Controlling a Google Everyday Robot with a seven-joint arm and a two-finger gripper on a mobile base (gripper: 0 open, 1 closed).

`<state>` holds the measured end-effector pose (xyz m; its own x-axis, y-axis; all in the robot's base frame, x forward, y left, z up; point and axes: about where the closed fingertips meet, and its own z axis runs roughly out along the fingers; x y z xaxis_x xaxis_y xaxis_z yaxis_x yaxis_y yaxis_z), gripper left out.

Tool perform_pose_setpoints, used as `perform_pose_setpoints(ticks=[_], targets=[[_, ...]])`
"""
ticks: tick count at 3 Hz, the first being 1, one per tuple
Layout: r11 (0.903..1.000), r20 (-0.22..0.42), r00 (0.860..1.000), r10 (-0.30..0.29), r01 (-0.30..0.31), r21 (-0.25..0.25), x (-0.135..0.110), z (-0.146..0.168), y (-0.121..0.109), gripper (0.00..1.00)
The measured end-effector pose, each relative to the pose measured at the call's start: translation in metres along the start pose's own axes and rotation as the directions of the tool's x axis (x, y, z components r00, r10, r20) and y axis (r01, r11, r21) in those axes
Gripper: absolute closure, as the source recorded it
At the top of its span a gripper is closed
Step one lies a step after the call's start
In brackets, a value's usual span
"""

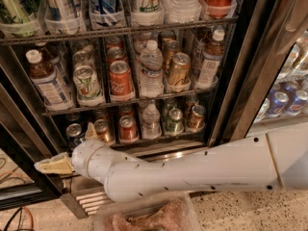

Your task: Pick blue water bottle from middle shelf of fridge

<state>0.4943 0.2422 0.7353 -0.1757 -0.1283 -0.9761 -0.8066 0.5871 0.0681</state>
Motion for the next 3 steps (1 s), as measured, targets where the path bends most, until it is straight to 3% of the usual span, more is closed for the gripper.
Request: perform_pose_setpoints(ticks=[1, 2, 3], targets=[[0.9997, 0.023, 1.000, 0.009, -0.008, -0.024, -0.011, 0.022, 0.010, 0.00], [0.9999, 0.031, 0.999, -0.009, 0.009, -0.005, -0.013, 0.023, 0.011, 0.00], [0.9929, 0.033, 0.994, -0.106, 0.104, 0.058, -0.015, 0.023, 0.021, 0.00]])
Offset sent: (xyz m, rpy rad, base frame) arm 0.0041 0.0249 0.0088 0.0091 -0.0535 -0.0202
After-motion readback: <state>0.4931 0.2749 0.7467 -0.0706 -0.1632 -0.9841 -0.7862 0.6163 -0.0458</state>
